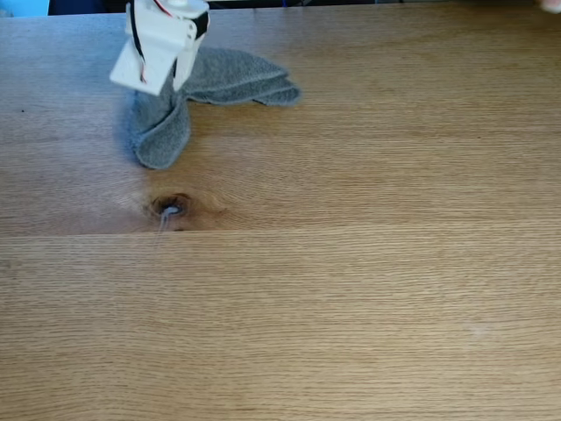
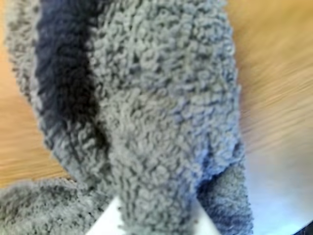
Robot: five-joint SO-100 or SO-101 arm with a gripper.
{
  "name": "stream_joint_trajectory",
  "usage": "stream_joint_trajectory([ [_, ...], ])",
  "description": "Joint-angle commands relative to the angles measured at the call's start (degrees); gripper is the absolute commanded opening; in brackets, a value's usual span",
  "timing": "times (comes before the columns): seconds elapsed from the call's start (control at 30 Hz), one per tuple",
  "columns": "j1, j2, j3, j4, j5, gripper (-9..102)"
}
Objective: Clean the area in front of the robot
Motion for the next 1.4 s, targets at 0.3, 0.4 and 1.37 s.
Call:
stream_joint_trajectory([
  [0.3, -28.74, 36.47, -1.32, 16.61, 2.81, 0],
  [0.4, -35.24, 37.53, -1.32, 18.11, 3.43, 0],
  [1.37, -22.24, -34.01, -58.10, -12.04, 0.35, 0],
])
